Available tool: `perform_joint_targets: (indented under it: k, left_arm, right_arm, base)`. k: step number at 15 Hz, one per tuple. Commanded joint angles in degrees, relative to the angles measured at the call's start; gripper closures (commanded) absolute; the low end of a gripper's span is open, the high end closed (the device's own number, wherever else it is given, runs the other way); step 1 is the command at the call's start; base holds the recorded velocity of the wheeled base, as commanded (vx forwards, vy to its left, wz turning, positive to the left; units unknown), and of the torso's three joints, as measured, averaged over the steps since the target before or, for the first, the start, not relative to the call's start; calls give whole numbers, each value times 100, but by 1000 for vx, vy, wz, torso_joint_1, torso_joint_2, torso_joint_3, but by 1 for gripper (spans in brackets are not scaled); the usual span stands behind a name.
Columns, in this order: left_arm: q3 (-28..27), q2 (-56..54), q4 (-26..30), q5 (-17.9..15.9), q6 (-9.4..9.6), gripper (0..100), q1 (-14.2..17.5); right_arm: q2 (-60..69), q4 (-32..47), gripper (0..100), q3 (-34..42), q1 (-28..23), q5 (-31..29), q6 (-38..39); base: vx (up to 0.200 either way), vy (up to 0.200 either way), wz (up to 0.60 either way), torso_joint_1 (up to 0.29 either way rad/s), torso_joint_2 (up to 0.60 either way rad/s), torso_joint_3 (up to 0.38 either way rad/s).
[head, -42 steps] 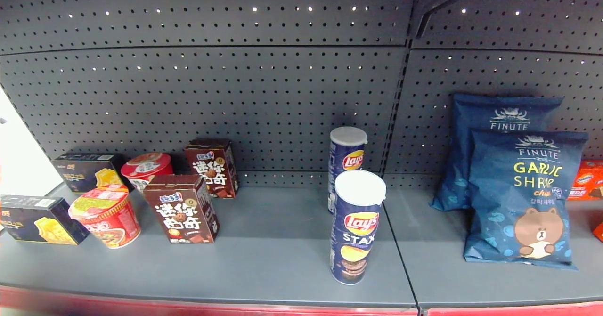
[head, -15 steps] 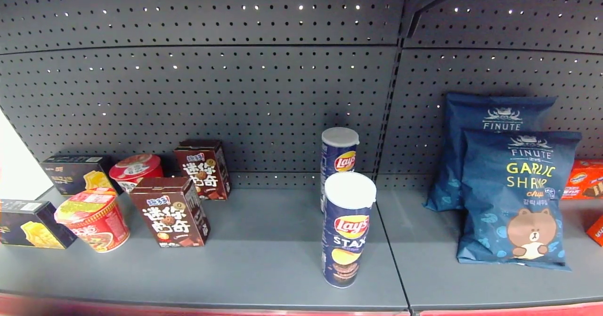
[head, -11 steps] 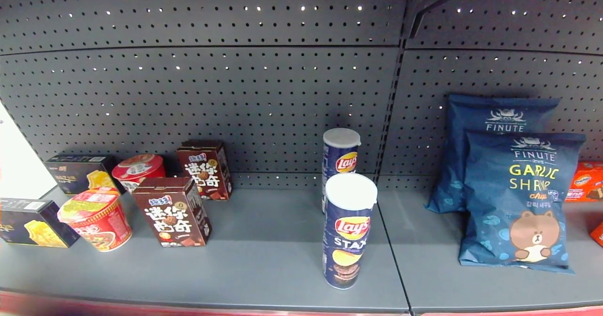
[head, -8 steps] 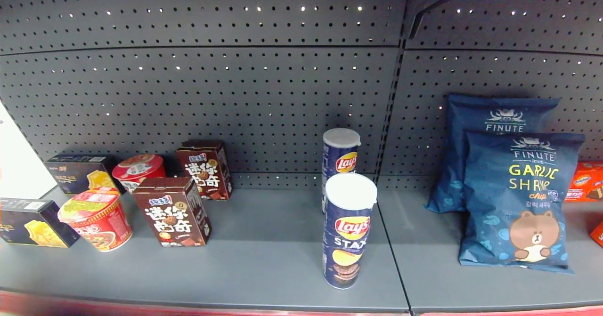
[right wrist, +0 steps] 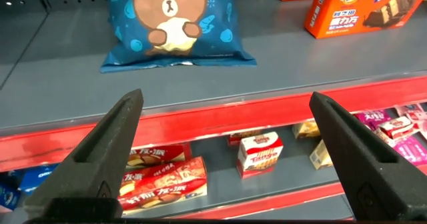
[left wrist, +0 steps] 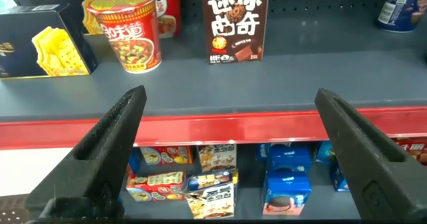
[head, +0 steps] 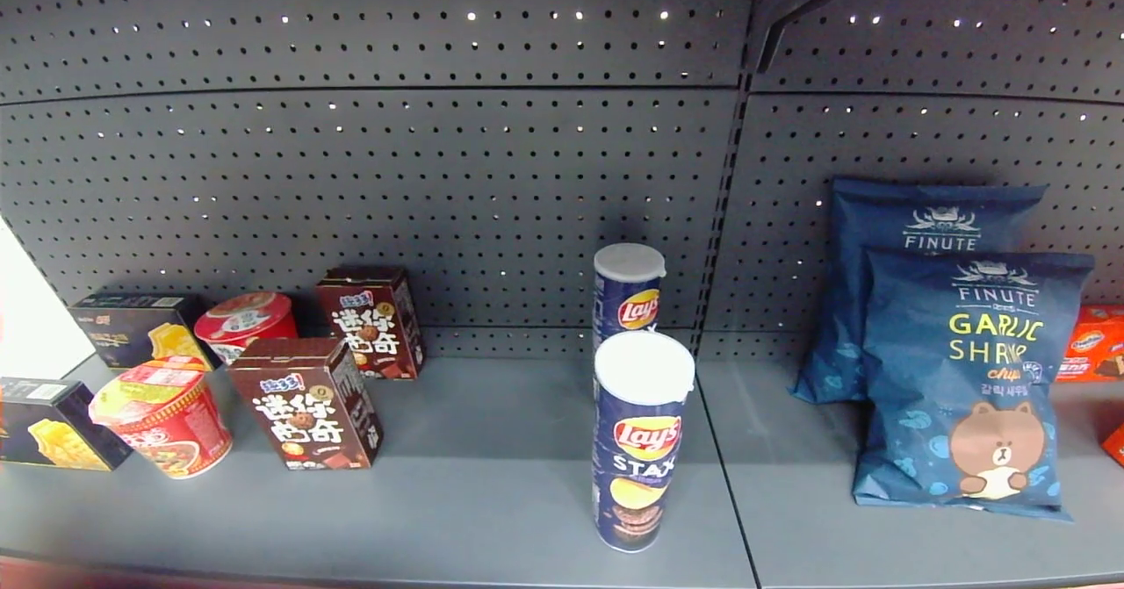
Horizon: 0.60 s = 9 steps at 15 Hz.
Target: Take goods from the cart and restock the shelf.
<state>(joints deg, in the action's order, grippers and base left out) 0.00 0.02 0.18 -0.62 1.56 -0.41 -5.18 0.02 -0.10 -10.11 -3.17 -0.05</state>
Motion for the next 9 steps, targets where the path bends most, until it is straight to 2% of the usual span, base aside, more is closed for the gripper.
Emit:
perform_joint_targets:
  k: [1, 9]
  left_arm:
    - [0, -2, -1, 1, 2, 0, -2]
    - [0, -2, -1, -8, 2, 0, -2]
  right_arm:
    - [-9, -11, 0, 1, 0, 1, -4]
    - [-9, -2, 0, 1, 0, 1, -13]
  base:
    - [0, 0, 0, 0, 0, 0]
    - [0, 0, 0, 0, 0, 0]
